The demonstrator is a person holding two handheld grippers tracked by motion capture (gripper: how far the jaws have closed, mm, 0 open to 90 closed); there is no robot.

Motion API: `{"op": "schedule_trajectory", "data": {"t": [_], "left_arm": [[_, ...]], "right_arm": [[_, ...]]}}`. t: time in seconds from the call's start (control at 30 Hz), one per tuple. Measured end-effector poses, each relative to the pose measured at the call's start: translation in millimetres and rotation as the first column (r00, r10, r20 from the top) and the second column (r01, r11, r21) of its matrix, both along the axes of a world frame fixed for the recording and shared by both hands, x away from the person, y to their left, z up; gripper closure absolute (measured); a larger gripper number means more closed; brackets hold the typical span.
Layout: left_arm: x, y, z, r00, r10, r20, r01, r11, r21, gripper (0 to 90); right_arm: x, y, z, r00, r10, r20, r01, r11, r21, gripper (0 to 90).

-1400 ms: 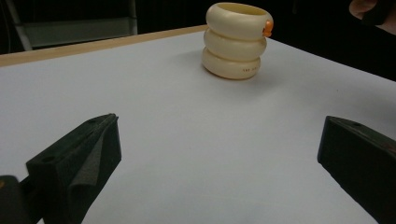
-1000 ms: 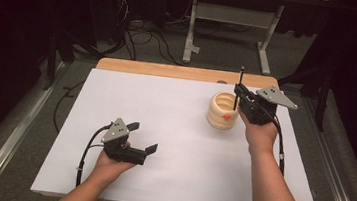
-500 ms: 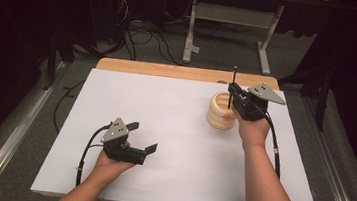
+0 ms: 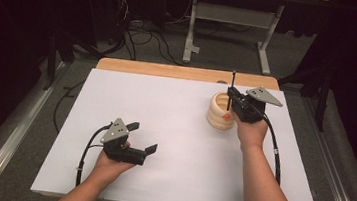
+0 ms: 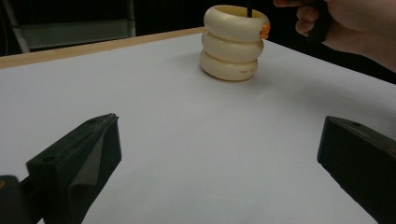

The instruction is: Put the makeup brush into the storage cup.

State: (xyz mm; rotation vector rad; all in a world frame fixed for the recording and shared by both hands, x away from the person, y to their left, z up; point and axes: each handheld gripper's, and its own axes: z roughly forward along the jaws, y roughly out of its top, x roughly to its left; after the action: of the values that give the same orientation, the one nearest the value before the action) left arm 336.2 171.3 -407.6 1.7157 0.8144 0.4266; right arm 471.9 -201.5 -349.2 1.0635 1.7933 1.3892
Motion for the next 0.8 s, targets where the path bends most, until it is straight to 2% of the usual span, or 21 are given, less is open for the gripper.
{"op": "schedule_trajectory", "data": {"t": [0.3,0.57,0.67,0.8], "left_arm": [[0.2,0.1,-0.1,1.0,-0.001,-0.001,0.001,1.0,0.0,0.7],[-0.1,-0.2,-0.1,1.0,-0.003,-0.001,0.003,1.0,0.004,0.8],[-0.1,-0.3,-0.1,1.0,-0.004,-0.001,0.004,1.0,0.006,0.8],[0.2,-0.8,-0.6,1.0,-0.006,-0.003,0.006,1.0,0.006,0.9]], "right_arm": [[0.7,-3.6,-13.4,0.9994,-0.006,-0.033,0.007,0.9998,0.017,85.4],[-2.4,-5.4,-21.9,0.9991,0.0,-0.043,0.001,0.9999,0.011,85.3],[-3.7,-7.3,-27.0,0.9978,-0.009,-0.066,0.01,0.9999,0.012,85.3],[-4.7,-8.6,-30.0,0.9975,-0.001,-0.071,0.002,1.0,0.009,85.1]]}}
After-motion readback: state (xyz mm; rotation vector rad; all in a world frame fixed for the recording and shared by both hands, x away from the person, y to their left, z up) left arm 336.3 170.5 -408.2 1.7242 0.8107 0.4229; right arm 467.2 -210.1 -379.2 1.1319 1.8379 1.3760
